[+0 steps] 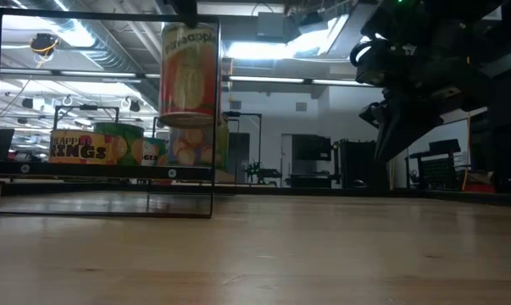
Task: Pick and place cans onto a shelf
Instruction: Put the large canned pineapples on the shelf
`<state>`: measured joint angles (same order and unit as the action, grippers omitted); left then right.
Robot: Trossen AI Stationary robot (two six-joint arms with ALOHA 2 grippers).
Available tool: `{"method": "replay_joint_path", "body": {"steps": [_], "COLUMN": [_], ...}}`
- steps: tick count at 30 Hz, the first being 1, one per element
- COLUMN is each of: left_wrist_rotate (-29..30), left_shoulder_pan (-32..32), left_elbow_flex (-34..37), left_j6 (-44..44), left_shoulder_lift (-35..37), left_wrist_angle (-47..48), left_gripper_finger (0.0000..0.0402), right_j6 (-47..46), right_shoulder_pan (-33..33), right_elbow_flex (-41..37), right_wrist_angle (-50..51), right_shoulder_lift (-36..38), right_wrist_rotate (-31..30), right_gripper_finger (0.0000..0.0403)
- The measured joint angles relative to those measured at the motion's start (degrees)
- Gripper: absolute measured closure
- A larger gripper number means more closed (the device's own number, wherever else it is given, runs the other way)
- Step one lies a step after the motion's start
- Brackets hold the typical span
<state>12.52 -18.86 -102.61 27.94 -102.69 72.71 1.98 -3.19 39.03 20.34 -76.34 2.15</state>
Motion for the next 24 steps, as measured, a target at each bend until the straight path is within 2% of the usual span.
{"method": "replay_joint_path", "body": {"steps": [13,24], "left_wrist_rotate": [0.19,-0.07], "left_shoulder_pan": [-0.78,-0.69], "left_elbow_flex": [8.24,9.25], "left_j6": [2.42,2.43], "left_shoulder_lift": [-0.07,-0.12], "left_wrist_angle": [-1.54,-3.15], "left_gripper_finger": [0.0401,0.0401], "right_j6": [0.00,0.00], "right_shoulder_pan": [0.00,0.00], "right_elbow_flex": [0.00,0.00], "right_wrist_angle": [-0.39,-0.46], "right_shoulder_lift": [0.00,0.00], "right_wrist_rotate": [0.00,0.00], "right_gripper_finger": [0.0363,0.0363]}}
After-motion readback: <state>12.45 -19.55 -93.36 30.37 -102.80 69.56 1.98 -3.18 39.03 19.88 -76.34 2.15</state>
